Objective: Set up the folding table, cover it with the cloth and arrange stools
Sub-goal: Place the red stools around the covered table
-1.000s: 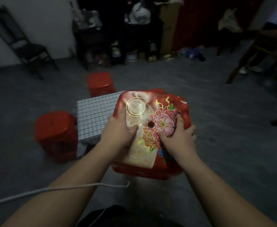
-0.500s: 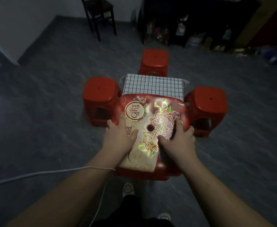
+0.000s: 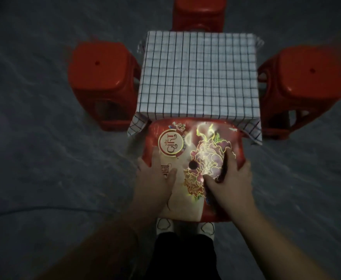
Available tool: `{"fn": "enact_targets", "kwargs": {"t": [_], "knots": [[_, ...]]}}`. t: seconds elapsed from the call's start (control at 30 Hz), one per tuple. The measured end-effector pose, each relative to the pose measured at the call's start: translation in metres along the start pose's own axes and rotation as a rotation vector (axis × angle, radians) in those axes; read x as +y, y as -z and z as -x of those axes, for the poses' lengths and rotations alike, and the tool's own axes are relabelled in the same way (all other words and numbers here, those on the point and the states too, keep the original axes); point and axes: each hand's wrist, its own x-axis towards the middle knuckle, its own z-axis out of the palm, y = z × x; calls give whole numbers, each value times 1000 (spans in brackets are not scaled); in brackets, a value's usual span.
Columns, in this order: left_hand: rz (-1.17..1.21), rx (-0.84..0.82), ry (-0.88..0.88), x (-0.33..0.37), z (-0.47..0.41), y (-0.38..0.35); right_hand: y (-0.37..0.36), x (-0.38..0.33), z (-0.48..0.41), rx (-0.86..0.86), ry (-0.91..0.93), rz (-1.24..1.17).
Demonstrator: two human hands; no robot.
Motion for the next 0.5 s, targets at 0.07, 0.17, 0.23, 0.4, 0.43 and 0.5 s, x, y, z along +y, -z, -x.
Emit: {"fn": "enact_targets", "kwargs": {"t": [0.07,0.17,0.23,0.4,0.43,0.5], "knots": [[12,-29,22,-11,-17,-36,-27,24,-22,-16,-6,18],[47,-109,31,-24,-43,-79,-62,53,-54,-36,11,17],[58,-137,10,-32,-59,-99,-85,68,-72,-46,19,13],[46,-194,-25,-46,-88,-133,-120,91,-96,-59,14,26],[50,-190,-29,-47,-91,-136,-123,93,-98,-52,19,36],[50,-178,-37,-47,-93,-139,-125,96,-100,-42,41,53]]}}
